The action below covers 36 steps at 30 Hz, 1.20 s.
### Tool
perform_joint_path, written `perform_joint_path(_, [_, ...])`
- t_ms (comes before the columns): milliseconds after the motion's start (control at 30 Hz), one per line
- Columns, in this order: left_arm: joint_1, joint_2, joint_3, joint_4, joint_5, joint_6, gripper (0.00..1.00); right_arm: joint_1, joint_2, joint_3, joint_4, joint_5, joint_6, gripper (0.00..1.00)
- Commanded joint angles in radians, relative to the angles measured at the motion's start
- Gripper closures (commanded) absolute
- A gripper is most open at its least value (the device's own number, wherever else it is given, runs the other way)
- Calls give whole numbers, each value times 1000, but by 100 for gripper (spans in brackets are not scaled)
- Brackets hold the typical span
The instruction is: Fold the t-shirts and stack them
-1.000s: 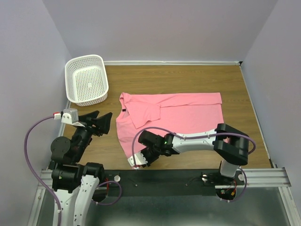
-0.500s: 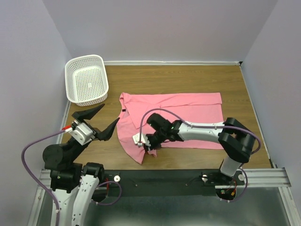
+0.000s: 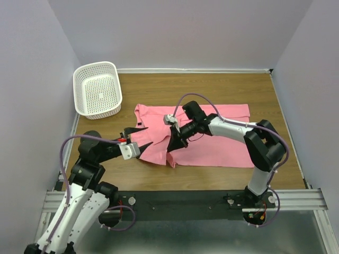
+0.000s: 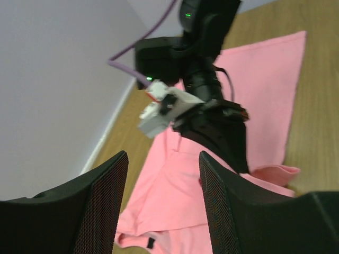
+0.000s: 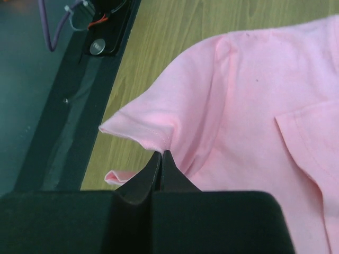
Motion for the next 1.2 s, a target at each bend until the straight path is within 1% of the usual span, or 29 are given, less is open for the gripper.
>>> perform_joint_path(0, [-121, 57, -22, -68, -145, 120, 36, -67, 78, 52, -2, -148, 127, 99])
perform_joint_path(33, [-185, 78, -22, -70, -190, 121, 34, -89, 86, 72, -1, -153, 162, 99])
perform_joint_path(67, [-210, 92, -24, -73, -268, 127, 34, -96, 108, 81, 2, -153, 201, 100])
perform_joint_path(133, [-256, 140, -30, -80, -321, 147, 34, -112, 128, 103, 2, -150, 229, 99])
perform_joint_path(167, [-296, 158, -31, -85, -348, 162, 34, -115, 134, 121, 6, -145, 241, 99])
perform_joint_path(200, [-322, 177, -31, -90, -396, 168, 34, -119, 152, 133, 7, -142, 273, 100])
perform_joint_path(300, [-413, 239, -24, -105, -473, 185, 35, -129, 177, 187, 15, -119, 336, 99])
perform_joint_path(333, [-433, 265, -22, -107, -509, 188, 35, -133, 192, 199, 21, -124, 366, 99])
perform_joint_path(367, [-477, 276, -25, -107, -548, 190, 35, -136, 198, 221, 28, -111, 411, 99])
perform_joint_path(433, [-519, 321, -31, -105, -594, 188, 35, -144, 212, 241, 41, -116, 454, 100])
perform_joint_path(467, [-558, 338, -31, -102, -655, 176, 36, -145, 224, 244, 61, -116, 481, 99])
perform_joint_path(500, [-578, 353, -33, -100, -687, 170, 36, -146, 227, 245, 71, -114, 521, 99])
perform_joint_path(600, [-623, 404, -37, -84, -769, 141, 38, -149, 230, 230, 107, -101, 569, 99])
perform_joint_path(633, [-646, 416, -45, -59, -827, 118, 39, -152, 230, 221, 120, -98, 598, 99])
perform_joint_path(667, [-658, 419, -48, -47, -827, 110, 40, -153, 230, 218, 128, -98, 598, 99])
perform_joint_path(733, [-692, 433, -59, -12, -893, 76, 42, -161, 232, 215, 150, -87, 644, 100])
perform_joint_path(800, [-714, 448, -60, -5, -931, 50, 42, -167, 234, 213, 159, -85, 670, 99])
perform_joint_path(933, [-764, 503, -62, 33, -1100, -75, 42, -173, 214, 199, 194, -78, 724, 99])
perform_joint_path(1000, [-776, 520, -63, 44, -1181, -100, 42, -172, 212, 193, 212, -79, 765, 99])
perform_joint_path(1067, [-796, 540, -65, 56, -1214, -119, 42, -173, 208, 189, 241, -81, 784, 99])
perform_joint_path(1100, [-799, 545, -65, 64, -1255, -128, 42, -173, 206, 183, 246, -79, 793, 99])
perform_joint_path(1167, [-810, 559, -60, 81, -1280, -136, 42, -173, 203, 179, 252, -79, 802, 99])
